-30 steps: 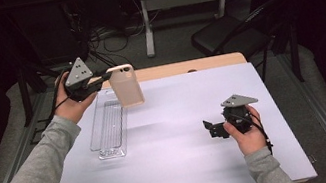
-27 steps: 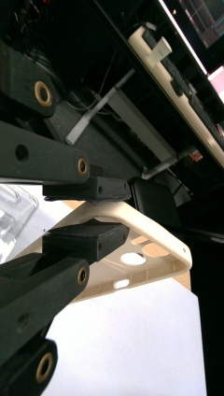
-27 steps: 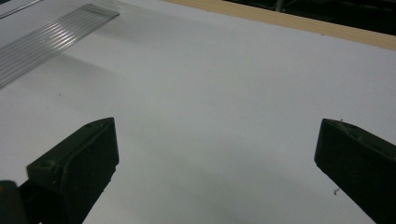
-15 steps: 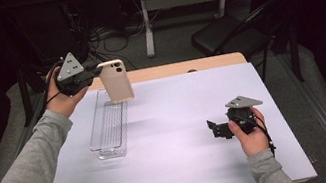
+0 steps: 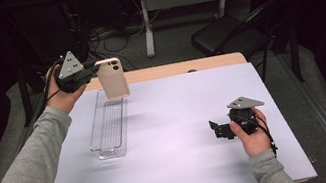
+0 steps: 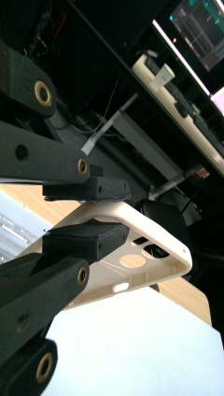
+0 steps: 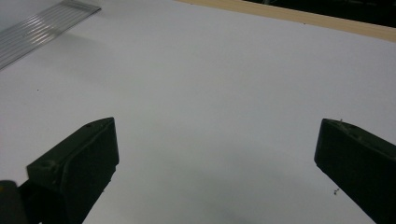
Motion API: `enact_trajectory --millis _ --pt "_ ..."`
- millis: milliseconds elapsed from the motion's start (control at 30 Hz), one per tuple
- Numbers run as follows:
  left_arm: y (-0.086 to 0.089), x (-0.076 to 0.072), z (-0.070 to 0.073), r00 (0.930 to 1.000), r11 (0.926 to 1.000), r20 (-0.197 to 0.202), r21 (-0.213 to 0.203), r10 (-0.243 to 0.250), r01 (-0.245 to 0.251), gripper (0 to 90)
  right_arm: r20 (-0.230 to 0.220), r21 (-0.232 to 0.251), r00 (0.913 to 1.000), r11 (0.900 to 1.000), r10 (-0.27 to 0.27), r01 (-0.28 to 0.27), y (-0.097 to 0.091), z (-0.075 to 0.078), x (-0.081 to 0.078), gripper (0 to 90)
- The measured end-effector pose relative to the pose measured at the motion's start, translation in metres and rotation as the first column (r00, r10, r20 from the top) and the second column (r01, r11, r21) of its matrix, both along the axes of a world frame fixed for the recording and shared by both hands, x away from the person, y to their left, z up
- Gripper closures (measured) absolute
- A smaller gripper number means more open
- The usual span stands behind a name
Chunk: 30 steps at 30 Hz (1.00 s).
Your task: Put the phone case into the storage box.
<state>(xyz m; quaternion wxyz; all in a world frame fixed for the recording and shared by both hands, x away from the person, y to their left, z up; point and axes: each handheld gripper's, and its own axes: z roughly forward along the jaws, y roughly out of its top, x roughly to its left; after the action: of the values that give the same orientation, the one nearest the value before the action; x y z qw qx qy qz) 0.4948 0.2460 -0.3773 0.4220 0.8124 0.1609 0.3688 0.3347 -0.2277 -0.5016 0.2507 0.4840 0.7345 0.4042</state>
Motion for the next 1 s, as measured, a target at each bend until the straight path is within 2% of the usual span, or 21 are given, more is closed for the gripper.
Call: enact_trajectory --millis 133,500,867,1000 --pt "0.006 0.003 0.0 0.9997 1.0 0.023 -0.001 0.01 -0.01 78.4 0.011 -0.008 0.9999 0.9999 -0.009 0.009 -0.002 -0.001 -0.001 0.0" --pt "0.021 0.011 -0.004 0.9991 0.9994 0.031 -0.017 0.031 -0.03 78.4 0.003 -0.01 0.9997 0.9996 -0.025 0.025 -0.005 -0.004 -0.003 0.0" --pt "0.028 0.018 -0.01 0.9984 0.9992 0.046 -0.024 0.035 -0.034 78.4 0.01 -0.015 0.9993 0.9992 -0.037 0.037 -0.006 -0.003 -0.006 0.0" --pt "0.028 0.02 -0.012 0.9977 0.9992 0.055 -0.011 0.04 -0.039 78.4 0.009 -0.015 0.9991 0.999 -0.042 0.042 -0.006 -0.004 -0.007 0.0"
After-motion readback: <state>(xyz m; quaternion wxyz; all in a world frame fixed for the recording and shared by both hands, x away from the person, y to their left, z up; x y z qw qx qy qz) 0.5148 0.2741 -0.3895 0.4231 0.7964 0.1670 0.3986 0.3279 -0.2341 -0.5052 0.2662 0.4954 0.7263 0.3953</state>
